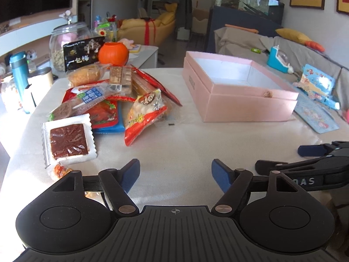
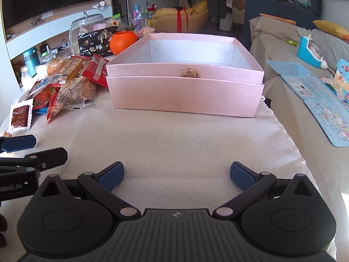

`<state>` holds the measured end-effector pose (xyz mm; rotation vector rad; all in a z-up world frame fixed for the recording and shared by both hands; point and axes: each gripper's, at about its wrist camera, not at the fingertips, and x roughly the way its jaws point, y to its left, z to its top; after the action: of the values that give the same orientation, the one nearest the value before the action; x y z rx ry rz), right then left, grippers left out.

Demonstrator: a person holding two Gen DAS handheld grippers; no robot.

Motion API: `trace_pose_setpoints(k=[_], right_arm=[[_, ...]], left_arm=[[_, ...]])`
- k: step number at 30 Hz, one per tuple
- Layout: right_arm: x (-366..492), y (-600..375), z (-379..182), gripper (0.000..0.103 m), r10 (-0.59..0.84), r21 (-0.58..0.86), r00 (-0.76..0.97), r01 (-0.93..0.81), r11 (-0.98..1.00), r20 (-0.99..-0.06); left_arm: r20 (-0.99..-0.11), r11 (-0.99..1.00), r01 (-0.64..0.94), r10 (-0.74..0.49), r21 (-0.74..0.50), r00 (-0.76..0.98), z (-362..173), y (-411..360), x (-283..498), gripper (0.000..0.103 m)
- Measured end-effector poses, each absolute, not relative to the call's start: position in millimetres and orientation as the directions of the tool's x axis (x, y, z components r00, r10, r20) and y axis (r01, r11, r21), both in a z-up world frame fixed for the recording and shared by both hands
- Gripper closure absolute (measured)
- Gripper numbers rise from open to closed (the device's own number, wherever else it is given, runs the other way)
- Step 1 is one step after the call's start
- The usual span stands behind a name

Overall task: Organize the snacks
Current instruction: 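Grasp the small orange-wrapped snack with the right tool while the left tool approaches the brown cake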

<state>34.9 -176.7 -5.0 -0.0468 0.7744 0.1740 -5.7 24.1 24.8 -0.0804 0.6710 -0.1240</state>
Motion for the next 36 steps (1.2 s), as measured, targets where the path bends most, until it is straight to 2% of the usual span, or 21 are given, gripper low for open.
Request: trace_pose_setpoints(k=[2, 5, 7, 9, 12, 17, 21, 23, 25, 27, 29, 30, 31, 32, 34, 36], right_arm=[[39, -178, -1, 0.000, 0.118, 0.018, 0.676, -0.154, 0.988, -0.727], [48, -170, 1, 0.000, 0.091, 0.004, 0.650, -0.135, 0.991, -0.755], [54, -162, 3, 0.000, 0.111, -0.004, 0.637, -0.176, 0.984, -0.763], [58, -151, 7, 0.002, 0.147, -0.002, 0.625, -0.230, 0.973, -0.766], [62, -134, 13, 0.006, 0.224, 0.018, 0.609, -0.326, 0.945, -0.761], [55, -109, 30, 0.007, 0.298, 0.003, 0.637, -0.420, 0.907, -0.711], [41, -96, 35, 0.007, 0.363, 0.012, 0.613, -0.499, 0.866, -0.702], [35, -84, 36, 0.012, 0.413, 0.038, 0.577, -0.550, 0.834, -0.705], [35, -64, 34, 0.029, 0.481, 0.106, 0.494, -0.610, 0.786, -0.724], [37, -37, 31, 0.040, 0.552, 0.187, 0.402, -0.660, 0.728, -0.730], [37, -12, 30, 0.042, 0.604, 0.226, 0.362, -0.695, 0.683, -0.710], [38, -2, 28, 0.043, 0.612, 0.223, 0.359, -0.706, 0.672, -0.705], [39, 10, 25, 0.051, 0.609, 0.212, 0.355, -0.717, 0.664, -0.709], [41, 21, 22, 0.059, 0.597, 0.196, 0.345, -0.726, 0.659, -0.724], [37, 26, 22, 0.083, 0.570, 0.131, 0.385, -0.736, 0.664, -0.726], [32, 12, 29, 0.084, 0.560, 0.118, 0.400, -0.730, 0.673, -0.725]], left_arm=[[-0.585, 0.985, 0.080, -0.154, -0.151, 0.796, 40, 46, -7, 0.029], [-0.554, 0.988, -0.036, -0.055, -0.152, 0.831, 58, 90, -9, 0.032], [-0.571, 0.981, -0.113, 0.004, -0.157, 0.821, 60, 117, -6, 0.032], [-0.603, 0.970, -0.151, 0.006, -0.189, 0.798, 55, 137, -4, 0.032], [-0.651, 0.965, -0.152, -0.023, -0.212, 0.759, 42, 147, -2, 0.032], [-0.680, 0.968, -0.143, -0.037, -0.207, 0.732, 25, 142, 0, 0.032], [-0.655, 0.961, -0.161, -0.027, -0.225, 0.755, 32, 153, -7, 0.032], [-0.644, 0.957, -0.195, 0.012, -0.213, 0.765, 39, 164, -10, 0.033], [-0.639, 0.952, -0.228, 0.048, -0.203, 0.767, 45, 174, -11, 0.033], [-0.637, 0.949, -0.246, 0.065, -0.199, 0.768, 48, 181, -12, 0.033], [-0.635, 0.950, -0.241, 0.062, -0.199, 0.770, 51, 183, -13, 0.033], [-0.633, 0.952, -0.235, 0.059, -0.198, 0.772, 52, 183, -13, 0.033], [-0.629, 0.955, -0.222, 0.052, -0.195, 0.775, 53, 182, -13, 0.033], [-0.623, 0.962, -0.197, 0.037, -0.190, 0.781, 54, 180, -12, 0.033], [-0.617, 0.972, -0.140, -0.005, -0.187, 0.787, 54, 175, -9, 0.033], [-0.613, 0.976, -0.100, -0.042, -0.195, 0.789, 51, 172, -2, 0.033]])
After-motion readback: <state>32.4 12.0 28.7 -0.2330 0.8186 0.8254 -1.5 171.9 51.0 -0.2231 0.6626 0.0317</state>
